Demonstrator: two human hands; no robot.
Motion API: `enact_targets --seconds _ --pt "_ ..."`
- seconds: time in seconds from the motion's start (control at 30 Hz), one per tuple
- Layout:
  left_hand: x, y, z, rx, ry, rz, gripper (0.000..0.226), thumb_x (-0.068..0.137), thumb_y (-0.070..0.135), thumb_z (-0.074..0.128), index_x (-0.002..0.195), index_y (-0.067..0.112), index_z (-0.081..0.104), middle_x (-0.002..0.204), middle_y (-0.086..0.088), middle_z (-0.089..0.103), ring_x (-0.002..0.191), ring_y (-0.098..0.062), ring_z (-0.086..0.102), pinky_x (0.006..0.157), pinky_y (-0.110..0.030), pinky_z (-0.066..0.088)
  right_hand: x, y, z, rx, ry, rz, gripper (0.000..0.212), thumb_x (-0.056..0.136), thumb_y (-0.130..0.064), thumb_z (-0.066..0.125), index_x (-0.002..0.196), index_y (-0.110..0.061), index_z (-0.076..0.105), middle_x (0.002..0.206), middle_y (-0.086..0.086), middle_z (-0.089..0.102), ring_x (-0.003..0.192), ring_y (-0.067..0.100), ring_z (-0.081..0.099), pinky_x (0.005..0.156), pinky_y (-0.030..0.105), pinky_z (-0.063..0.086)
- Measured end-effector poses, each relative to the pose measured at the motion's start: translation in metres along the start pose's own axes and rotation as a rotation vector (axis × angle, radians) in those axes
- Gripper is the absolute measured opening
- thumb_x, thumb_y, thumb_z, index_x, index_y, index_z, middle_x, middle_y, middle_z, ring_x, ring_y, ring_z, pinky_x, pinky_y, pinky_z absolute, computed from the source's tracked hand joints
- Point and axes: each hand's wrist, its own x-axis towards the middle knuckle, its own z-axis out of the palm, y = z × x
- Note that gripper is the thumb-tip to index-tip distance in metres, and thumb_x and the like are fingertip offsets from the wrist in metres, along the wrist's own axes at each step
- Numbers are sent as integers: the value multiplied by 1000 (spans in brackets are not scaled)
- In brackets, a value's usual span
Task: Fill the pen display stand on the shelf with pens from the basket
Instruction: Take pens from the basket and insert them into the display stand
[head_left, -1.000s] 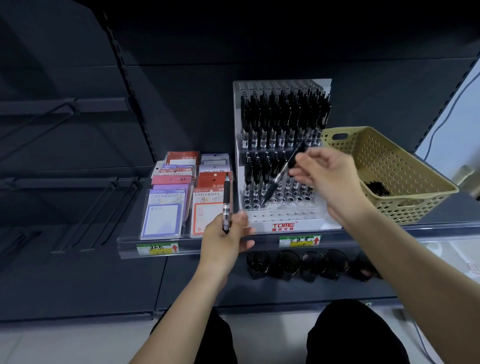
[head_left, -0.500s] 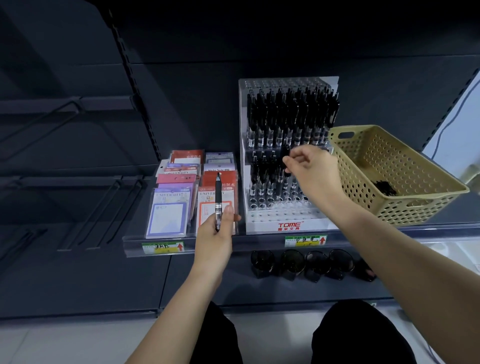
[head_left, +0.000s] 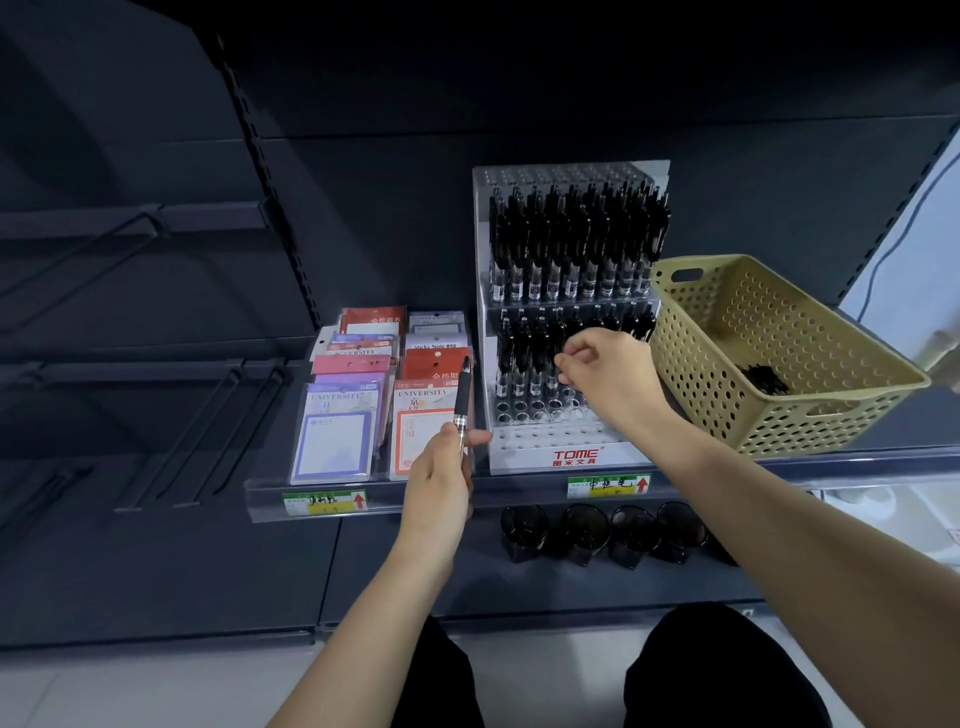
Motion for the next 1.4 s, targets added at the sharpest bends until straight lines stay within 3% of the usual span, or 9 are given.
enact_targets --seconds 0.23,0.43,0.57,0.63,0.77,0.9,1.0,1.27,1.4 --pt "-1 -1 2 27 -13 34 40 101 33 29 93 20 66 60 4 30 45 -6 28 46 -20 26 -3 6 1 -9 -4 16 11 89 -18 63 91 -7 67 73 1 68 75 20 69 68 31 57" --pt "-4 2 9 -30 -63 25 35 101 25 32 92 26 66 63 1 39 56 -10 37 56 -22 35 -6 3 -7 -25 -21 34 16 88 -19 65 101 -9 66 87 0 67 69 9 59 52 10 46" --pt "-5 1 13 -86 -111 42 25 98 21 43 89 26 66 71 5 50 67 -10 45 68 -21 41 -25 -2 -17 71 7 19 16 89 -20 63 103 -14 66 92 -2 68 82 8 62 67 17 51" --pt "-4 -1 15 -58 -123 91 17 95 21 51 88 27 65 76 10 57 75 -8 51 75 -18 42 -38 -4 -18 104 -93 15 8 88 -24 64 94 -20 66 86 -4 68 80 8 64 74 26 56" --pt "-4 -4 19 -12 -135 149 10 91 22 58 97 24 66 82 9 63 73 -2 54 70 -15 42 -59 -8 -13 216 -318 53 5 87 -25 65 82 -26 65 83 2 71 83 17 68 82 38 56" --pt "-5 -3 21 -69 -60 150 8 87 20 64 94 22 67 73 12 64 65 2 56 66 -13 43 -71 -5 -10 259 -500 121 3 87 -30 64 86 -27 62 88 1 70 84 13 67 85 32 55" --pt "-5 -2 22 -84 -48 147 2 84 22 67 86 23 66 74 9 65 69 -1 58 75 -21 48 -77 0 -9 309 -598 169 6 88 -20 63 93 -20 60 81 -1 67 73 10 65 78 27 54" --pt "-7 5 13 -245 -14 133 4 79 14 71 81 16 67 67 6 68 69 -12 62 73 -26 54 -68 6 -37 389 -490 270 8 78 -9 73 82 -13 66 74 3 65 59 7 60 63 17 53" --pt "-14 1 18 -205 -118 145 21 62 25 76 79 15 70 67 5 70 65 -8 63 66 -22 54 -62 4 -51 735 -398 397 14 73 -7 71 84 -5 64 72 3 64 63 11 62 64 21 56"
